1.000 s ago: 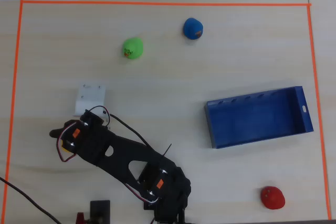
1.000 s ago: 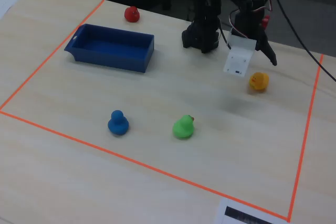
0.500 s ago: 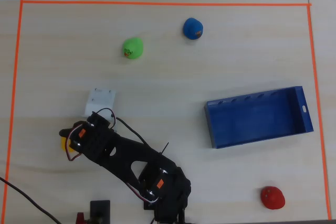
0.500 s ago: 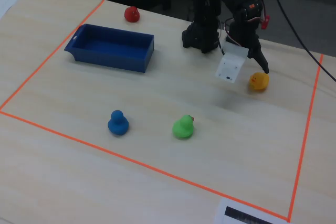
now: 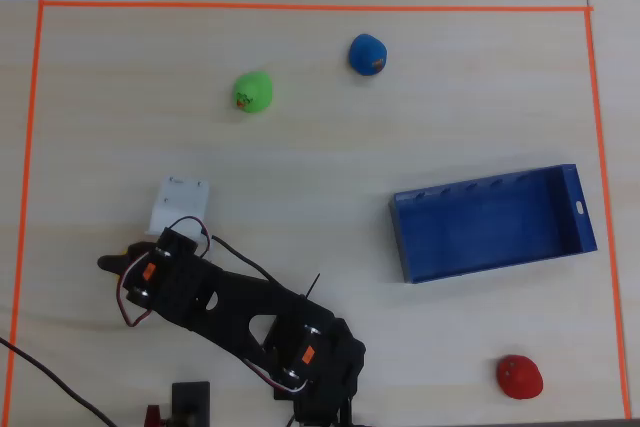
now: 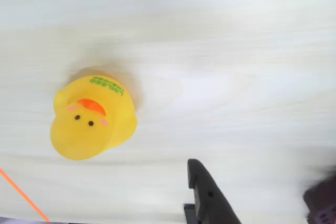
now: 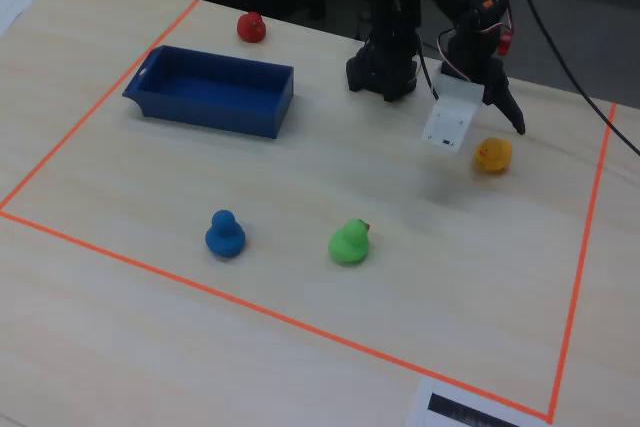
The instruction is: Grasp yellow duck and put it into box.
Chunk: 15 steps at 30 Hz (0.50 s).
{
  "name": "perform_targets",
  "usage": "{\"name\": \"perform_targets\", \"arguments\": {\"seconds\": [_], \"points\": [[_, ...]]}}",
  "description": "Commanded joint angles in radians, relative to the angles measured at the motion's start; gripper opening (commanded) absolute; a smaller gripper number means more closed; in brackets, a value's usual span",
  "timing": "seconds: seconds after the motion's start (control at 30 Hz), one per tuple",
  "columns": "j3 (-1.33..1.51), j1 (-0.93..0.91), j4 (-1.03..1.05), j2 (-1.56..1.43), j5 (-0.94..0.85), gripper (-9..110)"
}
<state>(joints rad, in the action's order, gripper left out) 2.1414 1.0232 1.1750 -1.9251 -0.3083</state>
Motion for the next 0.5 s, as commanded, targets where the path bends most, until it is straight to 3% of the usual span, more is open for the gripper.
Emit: {"name": "perform_targets", "arguments": {"seconds": [0.0, 0.47], "points": [[0.002, 0.028, -0.028, 0.002, 0.020, 53], [0.040, 0.055, -0.158, 0.092, 0.060, 53]]}}
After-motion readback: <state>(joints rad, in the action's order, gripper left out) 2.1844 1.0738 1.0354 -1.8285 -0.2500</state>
